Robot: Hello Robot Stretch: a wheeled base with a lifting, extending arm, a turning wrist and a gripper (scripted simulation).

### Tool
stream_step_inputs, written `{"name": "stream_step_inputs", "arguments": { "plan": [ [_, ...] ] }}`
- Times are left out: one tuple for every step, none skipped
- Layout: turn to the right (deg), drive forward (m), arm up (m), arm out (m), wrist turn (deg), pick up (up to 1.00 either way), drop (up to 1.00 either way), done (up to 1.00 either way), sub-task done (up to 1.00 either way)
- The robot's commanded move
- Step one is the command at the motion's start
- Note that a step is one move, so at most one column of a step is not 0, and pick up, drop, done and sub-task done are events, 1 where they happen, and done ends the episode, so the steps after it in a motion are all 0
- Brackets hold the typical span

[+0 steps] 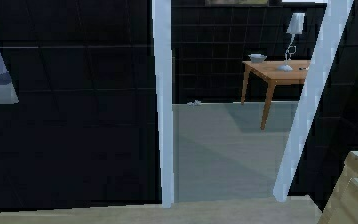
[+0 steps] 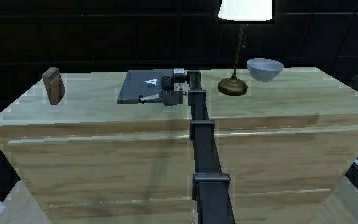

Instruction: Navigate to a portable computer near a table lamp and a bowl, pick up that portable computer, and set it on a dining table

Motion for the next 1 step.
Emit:
{"name": "stream_step_inputs", "arguments": {
  "plan": [
    [0.0,0.00,0.00,0.00,0.0,1.00,0.00,0.00,0.00]
  ]
}}
